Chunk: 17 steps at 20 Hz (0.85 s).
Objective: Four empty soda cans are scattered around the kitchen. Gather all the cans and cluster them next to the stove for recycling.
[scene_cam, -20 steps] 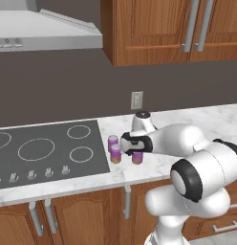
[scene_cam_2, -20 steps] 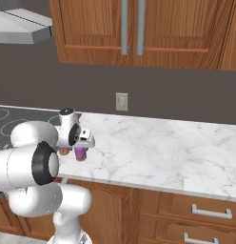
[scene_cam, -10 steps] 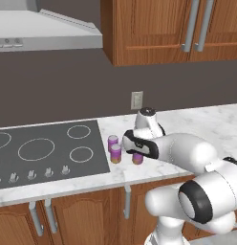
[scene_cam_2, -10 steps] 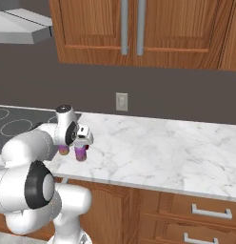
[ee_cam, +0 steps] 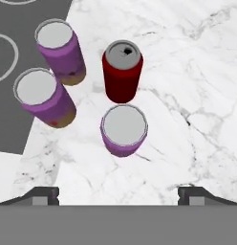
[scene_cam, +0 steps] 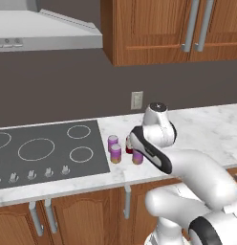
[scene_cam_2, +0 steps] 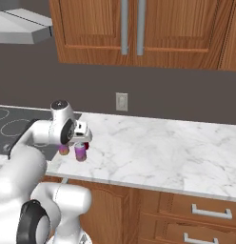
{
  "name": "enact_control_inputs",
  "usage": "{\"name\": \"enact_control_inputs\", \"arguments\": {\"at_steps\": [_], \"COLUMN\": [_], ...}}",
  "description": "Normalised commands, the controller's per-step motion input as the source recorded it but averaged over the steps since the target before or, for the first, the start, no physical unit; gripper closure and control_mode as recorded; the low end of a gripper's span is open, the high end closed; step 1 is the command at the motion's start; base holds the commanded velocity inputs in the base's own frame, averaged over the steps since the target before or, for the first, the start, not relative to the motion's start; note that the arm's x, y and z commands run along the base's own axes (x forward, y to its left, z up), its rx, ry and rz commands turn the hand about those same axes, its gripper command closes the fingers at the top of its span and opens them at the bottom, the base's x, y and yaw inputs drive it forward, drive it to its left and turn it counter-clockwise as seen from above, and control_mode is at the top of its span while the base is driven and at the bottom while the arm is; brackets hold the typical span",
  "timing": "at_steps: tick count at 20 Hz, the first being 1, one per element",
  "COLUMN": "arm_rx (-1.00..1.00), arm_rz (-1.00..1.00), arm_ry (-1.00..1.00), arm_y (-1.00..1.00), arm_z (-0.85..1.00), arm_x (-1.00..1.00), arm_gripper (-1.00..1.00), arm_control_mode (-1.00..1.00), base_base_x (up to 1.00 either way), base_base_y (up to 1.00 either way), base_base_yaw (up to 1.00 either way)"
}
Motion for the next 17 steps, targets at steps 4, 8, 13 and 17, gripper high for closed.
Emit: {"name": "enact_control_inputs", "arguments": {"at_steps": [4,8,13,17], "arm_rx": [0.0,0.0,0.0,0.01], "arm_rz": [0.05,0.07,0.06,0.05], "arm_ry": [-0.17,-0.17,-0.14,-0.08], "arm_y": [-0.21,-0.2,-0.17,-0.15], "arm_z": [0.45,0.52,0.57,0.63], "arm_x": [-0.78,-0.77,-0.74,-0.62], "arm_gripper": [-1.0,-1.0,-1.0,-1.0], "arm_control_mode": [-1.0,-1.0,-1.0,-1.0], "base_base_x": [0.0,0.0,0.0,0.0], "base_base_y": [0.0,0.0,0.0,0.0], "base_base_yaw": [0.0,0.0,0.0,0.0]}}
